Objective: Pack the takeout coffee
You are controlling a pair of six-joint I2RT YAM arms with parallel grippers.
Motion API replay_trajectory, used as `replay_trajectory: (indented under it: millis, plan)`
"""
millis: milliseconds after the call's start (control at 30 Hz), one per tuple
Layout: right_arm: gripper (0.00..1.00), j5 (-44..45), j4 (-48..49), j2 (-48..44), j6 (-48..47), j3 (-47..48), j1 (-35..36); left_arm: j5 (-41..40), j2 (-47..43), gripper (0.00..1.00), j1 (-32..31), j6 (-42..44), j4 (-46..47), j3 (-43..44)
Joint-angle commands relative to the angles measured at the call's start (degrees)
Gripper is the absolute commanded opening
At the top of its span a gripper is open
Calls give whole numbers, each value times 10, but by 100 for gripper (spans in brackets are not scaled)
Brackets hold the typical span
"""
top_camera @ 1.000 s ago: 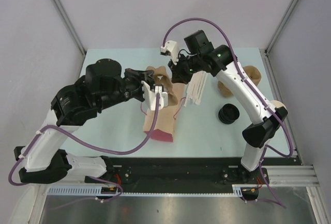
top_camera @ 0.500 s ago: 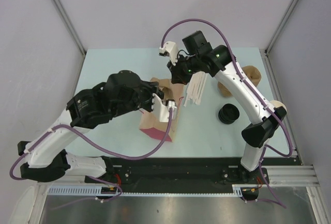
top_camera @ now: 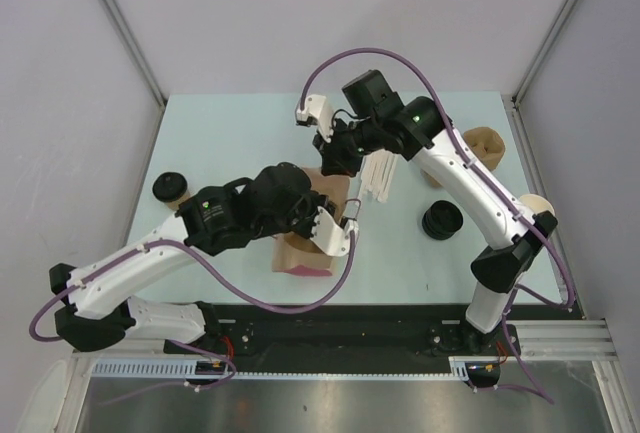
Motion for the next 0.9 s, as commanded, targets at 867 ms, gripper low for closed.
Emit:
replay_trajectory:
  millis: [867]
  plan:
    - [0,-41,23,-53,-37,-43,34,49,6,0,60,-159,126,-149]
